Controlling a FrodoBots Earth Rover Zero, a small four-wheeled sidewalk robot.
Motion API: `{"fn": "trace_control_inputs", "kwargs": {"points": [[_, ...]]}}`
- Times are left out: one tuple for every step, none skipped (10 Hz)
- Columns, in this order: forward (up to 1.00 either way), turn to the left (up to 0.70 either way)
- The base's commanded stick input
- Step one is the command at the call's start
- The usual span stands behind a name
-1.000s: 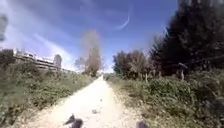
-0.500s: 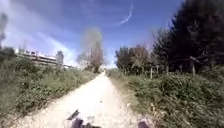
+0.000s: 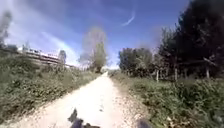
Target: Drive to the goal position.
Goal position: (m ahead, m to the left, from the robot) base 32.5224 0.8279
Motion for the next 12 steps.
{"fn": "trace_control_inputs", "kwargs": {"points": [[0.7,0.0],[0.7,0.0],[0.7,0.0],[0.7,0.0],[0.7,0.0],[0.7,0.0],[0.7,0.0],[0.7,0.0],[0.7,0.0],[0.7,0.0],[0.7,0.0],[0.7,0.0]]}}
